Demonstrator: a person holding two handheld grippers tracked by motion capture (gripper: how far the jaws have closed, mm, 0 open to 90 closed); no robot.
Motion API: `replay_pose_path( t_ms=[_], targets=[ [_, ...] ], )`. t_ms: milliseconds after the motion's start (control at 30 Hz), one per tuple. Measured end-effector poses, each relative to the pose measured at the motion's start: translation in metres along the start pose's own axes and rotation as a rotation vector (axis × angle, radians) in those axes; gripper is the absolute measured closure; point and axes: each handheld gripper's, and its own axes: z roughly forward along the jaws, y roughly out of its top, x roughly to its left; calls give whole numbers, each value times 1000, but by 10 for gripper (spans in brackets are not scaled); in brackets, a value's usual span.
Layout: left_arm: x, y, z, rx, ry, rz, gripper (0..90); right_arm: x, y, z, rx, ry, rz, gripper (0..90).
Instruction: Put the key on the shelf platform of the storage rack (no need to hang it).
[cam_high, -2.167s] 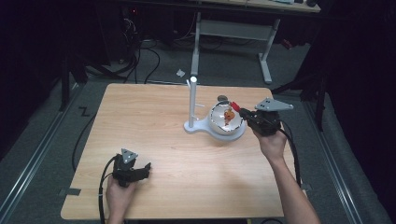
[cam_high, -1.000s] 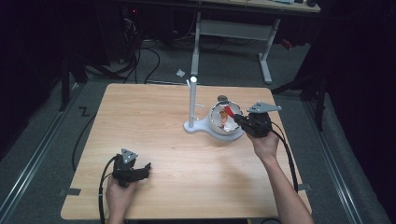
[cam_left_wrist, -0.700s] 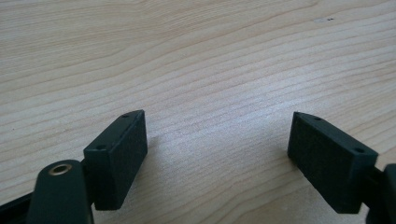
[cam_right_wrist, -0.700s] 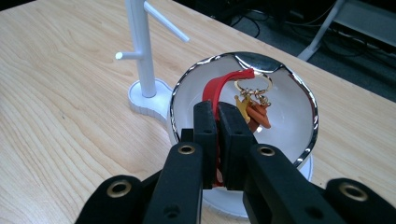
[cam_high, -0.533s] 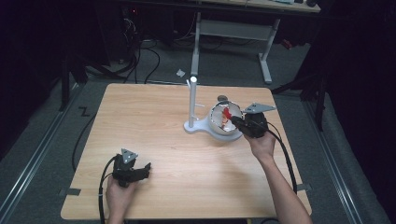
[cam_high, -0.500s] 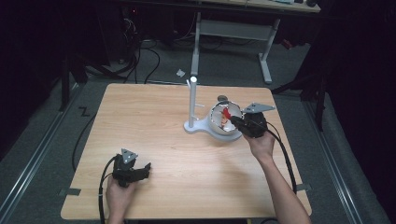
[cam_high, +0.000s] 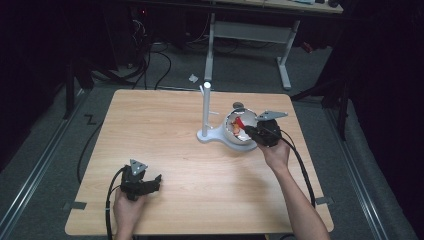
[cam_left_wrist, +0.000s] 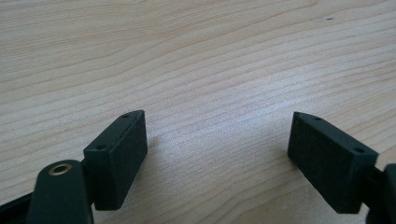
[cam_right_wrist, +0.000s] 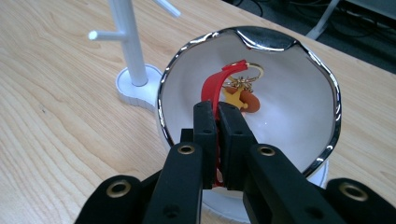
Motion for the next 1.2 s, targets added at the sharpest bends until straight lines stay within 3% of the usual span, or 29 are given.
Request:
replay_pose_path(
  t_ms=[233,967,1200],
  targets=[
    [0,0,0,0,0,-1,202,-11,-6,14,20,13,62,868],
    [0,0,0,0,0,-2,202,-15,-10,31,60,27,100,842],
    [0,0,0,0,1,-2,202,-16,-14,32,62,17,117,698]
  ],
)
